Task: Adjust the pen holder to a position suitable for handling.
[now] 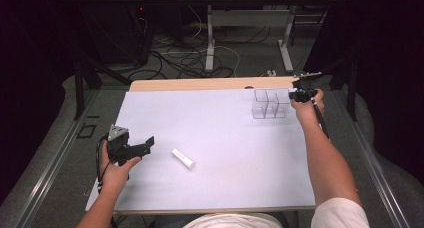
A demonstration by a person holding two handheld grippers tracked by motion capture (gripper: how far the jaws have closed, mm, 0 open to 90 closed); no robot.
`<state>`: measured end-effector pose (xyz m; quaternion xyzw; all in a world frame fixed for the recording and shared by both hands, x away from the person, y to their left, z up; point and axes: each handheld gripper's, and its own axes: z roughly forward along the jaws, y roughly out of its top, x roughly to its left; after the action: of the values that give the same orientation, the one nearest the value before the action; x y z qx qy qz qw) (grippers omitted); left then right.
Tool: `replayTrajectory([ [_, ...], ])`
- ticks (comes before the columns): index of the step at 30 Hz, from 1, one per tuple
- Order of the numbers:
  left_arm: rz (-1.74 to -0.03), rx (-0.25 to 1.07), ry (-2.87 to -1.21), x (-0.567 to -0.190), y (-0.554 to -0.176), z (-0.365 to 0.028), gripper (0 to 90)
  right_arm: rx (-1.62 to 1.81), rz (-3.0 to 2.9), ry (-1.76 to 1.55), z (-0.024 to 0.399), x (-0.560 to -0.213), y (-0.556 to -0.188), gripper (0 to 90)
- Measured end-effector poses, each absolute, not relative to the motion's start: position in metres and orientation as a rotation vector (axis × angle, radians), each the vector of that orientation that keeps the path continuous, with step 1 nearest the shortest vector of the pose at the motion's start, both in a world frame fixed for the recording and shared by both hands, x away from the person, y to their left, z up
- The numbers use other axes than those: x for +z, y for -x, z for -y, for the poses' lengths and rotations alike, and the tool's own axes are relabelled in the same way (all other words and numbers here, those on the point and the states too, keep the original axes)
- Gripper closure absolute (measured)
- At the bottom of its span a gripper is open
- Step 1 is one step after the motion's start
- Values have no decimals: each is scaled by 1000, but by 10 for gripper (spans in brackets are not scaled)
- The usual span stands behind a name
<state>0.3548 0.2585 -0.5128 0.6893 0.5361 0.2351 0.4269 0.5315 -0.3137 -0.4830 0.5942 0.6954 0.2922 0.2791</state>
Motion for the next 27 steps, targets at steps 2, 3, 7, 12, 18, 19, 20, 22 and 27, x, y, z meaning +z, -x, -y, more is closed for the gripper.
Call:
replayTrajectory([
  [2,-1339,586,-1724,-513,-355,-259,9,785,-1862,-1610,314,-485,-532,900],
  [3,-1338,587,-1721,-513,-355,-258,9,785,-1862,-1610,314,-485,-532,900],
  [7,-1334,586,-1724,-513,-356,-258,9,773,-1866,-1616,314,-488,-534,900],
  [12,-1332,585,-1727,-513,-355,-258,9,783,-1860,-1626,314,-489,-533,900],
  [18,-1334,588,-1729,-513,-356,-257,9,800,-1850,-1618,315,-490,-532,900],
  [19,-1334,588,-1729,-513,-356,-257,9,797,-1849,-1616,315,-490,-531,900],
  [20,-1334,588,-1729,-513,-356,-257,9,798,-1851,-1613,314,-491,-531,900],
  [22,-1334,588,-1729,-513,-356,-257,9,795,-1853,-1618,314,-490,-530,900],
  [27,-1335,582,-1733,-514,-356,-256,9,809,-1861,-1605,314,-490,-530,900],
])
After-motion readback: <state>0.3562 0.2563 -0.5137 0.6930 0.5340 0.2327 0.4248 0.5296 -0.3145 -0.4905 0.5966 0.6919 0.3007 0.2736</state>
